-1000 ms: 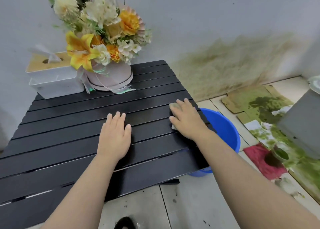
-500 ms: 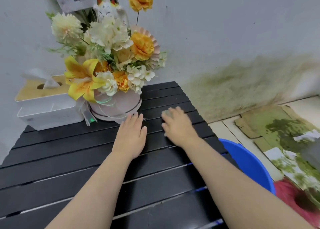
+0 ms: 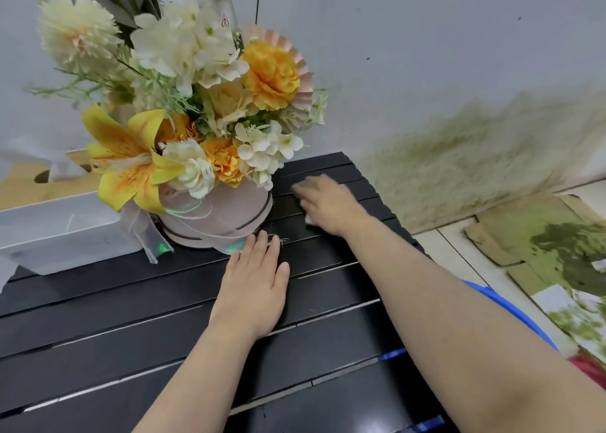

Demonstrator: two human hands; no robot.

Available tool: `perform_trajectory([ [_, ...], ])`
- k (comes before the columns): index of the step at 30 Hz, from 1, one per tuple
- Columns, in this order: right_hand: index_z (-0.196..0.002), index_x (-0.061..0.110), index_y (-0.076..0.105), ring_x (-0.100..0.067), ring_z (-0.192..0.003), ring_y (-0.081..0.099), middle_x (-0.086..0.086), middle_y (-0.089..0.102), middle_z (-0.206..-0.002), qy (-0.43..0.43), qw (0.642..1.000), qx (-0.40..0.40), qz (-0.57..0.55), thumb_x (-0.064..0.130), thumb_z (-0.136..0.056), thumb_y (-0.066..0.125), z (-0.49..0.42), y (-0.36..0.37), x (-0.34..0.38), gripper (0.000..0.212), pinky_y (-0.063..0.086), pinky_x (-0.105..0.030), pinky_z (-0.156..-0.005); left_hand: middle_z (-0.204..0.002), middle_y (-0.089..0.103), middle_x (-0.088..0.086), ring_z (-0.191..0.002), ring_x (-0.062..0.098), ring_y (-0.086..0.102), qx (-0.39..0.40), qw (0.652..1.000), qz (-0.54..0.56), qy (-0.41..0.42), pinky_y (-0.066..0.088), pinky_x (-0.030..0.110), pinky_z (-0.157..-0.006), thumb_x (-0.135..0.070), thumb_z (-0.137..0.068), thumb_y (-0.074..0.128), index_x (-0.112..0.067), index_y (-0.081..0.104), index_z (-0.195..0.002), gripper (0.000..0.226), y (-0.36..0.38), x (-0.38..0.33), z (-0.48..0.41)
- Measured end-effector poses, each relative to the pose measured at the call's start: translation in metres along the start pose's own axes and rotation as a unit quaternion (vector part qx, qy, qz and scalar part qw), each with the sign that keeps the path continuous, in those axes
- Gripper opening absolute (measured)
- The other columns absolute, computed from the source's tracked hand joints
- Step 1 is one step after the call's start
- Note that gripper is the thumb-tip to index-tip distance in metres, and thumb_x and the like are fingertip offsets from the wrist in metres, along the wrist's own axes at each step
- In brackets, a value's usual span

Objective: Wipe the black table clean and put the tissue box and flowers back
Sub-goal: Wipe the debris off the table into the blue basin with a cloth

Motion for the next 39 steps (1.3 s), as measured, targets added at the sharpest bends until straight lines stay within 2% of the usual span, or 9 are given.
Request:
perform_trajectory([
  [4, -0.135, 0.021, 0.041, -0.026, -0.132, 0.024, -0.002, 0.037, -0.141, 0.218, 0.975, -0.005, 0.049, 0.036, -0.094, 0.043, -0.034, 0.005, -0.024, 0.044, 0.023, -0.051, -0.107, -0.158, -0.008, -0.004, -0.144, 0.012, -0.014, -0.005, 1.0, 0.001, -0.003, -0.006, 0.032, -0.118, -0.045, -0.093, 0.004, -0.023, -0.002, -0.147, 0.058, 0.003, 0.004, -0.002],
  [7, -0.138, 0.024, 0.038, -0.026, -0.135, 0.02, -0.001, 0.033, -0.146, 0.091, 0.995, 0.021, 0.036, 0.036, -0.095, 0.043, -0.055, 0.02, 0.014, 0.045, 0.02, -0.052, -0.108, -0.158, -0.007, -0.004, -0.144, 0.012, -0.012, -0.01, 1.0, -0.009, 0.001, -0.005, 0.032, -0.118, -0.053, -0.077, -0.01, -0.023, -0.001, -0.147, 0.077, 0.002, 0.003, -0.002],
  [9, -0.143, 0.029, 0.031, -0.023, -0.137, 0.019, 0.002, 0.027, -0.15, 0.031, 0.997, 0.057, 0.045, 0.036, -0.093, 0.049, -0.057, 0.014, 0.007, 0.053, 0.02, -0.056, -0.11, -0.158, -0.007, -0.005, -0.144, 0.011, -0.013, -0.006, 1.0, -0.007, -0.004, -0.006, 0.032, -0.118, -0.049, -0.09, 0.003, -0.024, -0.001, -0.147, 0.062, 0.001, 0.003, -0.001],
  [13, -0.143, 0.029, 0.029, -0.027, -0.136, 0.022, -0.003, 0.026, -0.15, 0.161, 0.984, 0.054, 0.045, 0.033, -0.093, 0.049, -0.048, 0.008, -0.058, 0.054, 0.026, -0.049, -0.109, -0.158, -0.007, -0.005, -0.144, 0.011, -0.013, -0.009, 1.0, 0.001, -0.005, -0.006, 0.032, -0.117, -0.037, -0.098, 0.014, -0.025, -0.001, -0.147, 0.053, 0.001, 0.003, -0.001],
  [21, -0.143, 0.014, 0.036, -0.03, -0.137, 0.028, -0.012, 0.037, -0.146, -0.14, 0.989, 0.012, -0.048, 0.028, -0.099, 0.031, 0.106, -0.015, 0.025, 0.047, 0.019, -0.043, -0.113, -0.158, -0.004, -0.001, -0.145, 0.016, -0.008, 0.013, 1.0, -0.009, -0.01, -0.002, 0.035, -0.118, -0.036, -0.098, 0.014, -0.021, 0.002, -0.147, 0.053, -0.001, 0.0, -0.001],
  [27, -0.144, 0.027, 0.033, -0.028, -0.141, 0.014, -0.007, 0.025, -0.153, 0.12, 0.992, 0.02, -0.027, 0.022, -0.1, 0.036, 0.126, -0.026, -0.037, 0.044, 0.017, -0.046, -0.113, -0.158, -0.001, 0.002, -0.145, 0.019, -0.006, 0.036, 0.999, -0.014, -0.004, 0.001, 0.038, -0.117, -0.032, -0.098, 0.016, -0.017, 0.004, -0.148, 0.053, -0.005, 0.0, -0.003],
  [31, -0.133, 0.015, 0.045, -0.034, -0.123, 0.04, -0.009, 0.047, -0.132, -0.086, 0.996, 0.024, -0.023, 0.02, -0.093, 0.039, 0.2, -0.025, 0.055, 0.041, 0.036, -0.047, -0.103, -0.158, 0.001, 0.002, -0.145, 0.017, -0.007, 0.016, 0.997, 0.072, 0.024, -0.001, 0.035, -0.117, -0.028, -0.099, 0.022, -0.014, 0.008, -0.147, 0.052, -0.023, -0.003, 0.019],
  [35, -0.138, 0.023, 0.041, -0.031, -0.132, 0.036, -0.005, 0.045, -0.141, -0.202, 0.976, 0.05, -0.062, 0.025, -0.093, 0.037, 0.272, -0.046, 0.08, 0.045, 0.028, -0.049, -0.105, -0.157, 0.012, 0.002, -0.146, 0.021, 0.0, -0.021, 0.997, 0.053, 0.045, 0.006, 0.038, -0.117, -0.045, -0.09, 0.007, -0.013, 0.015, -0.146, 0.065, -0.029, -0.016, 0.079],
  [39, -0.142, 0.023, 0.036, -0.031, -0.137, 0.023, -0.005, 0.035, -0.148, 0.045, 0.998, 0.032, -0.013, 0.02, -0.098, 0.037, 0.211, -0.054, 0.008, 0.044, 0.024, -0.05, -0.108, -0.157, 0.01, -0.006, -0.145, 0.016, -0.004, -0.011, 1.0, 0.027, 0.005, 0.001, 0.033, -0.117, -0.051, -0.075, -0.011, -0.019, 0.012, -0.147, 0.082, -0.021, -0.01, 0.141],
])
Point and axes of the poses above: each hand's wrist, its own z-axis away from the middle knuckle, its own y-axis out of the palm, x = y × z, the point moved 4 cm from there along -z, towards the middle knuckle
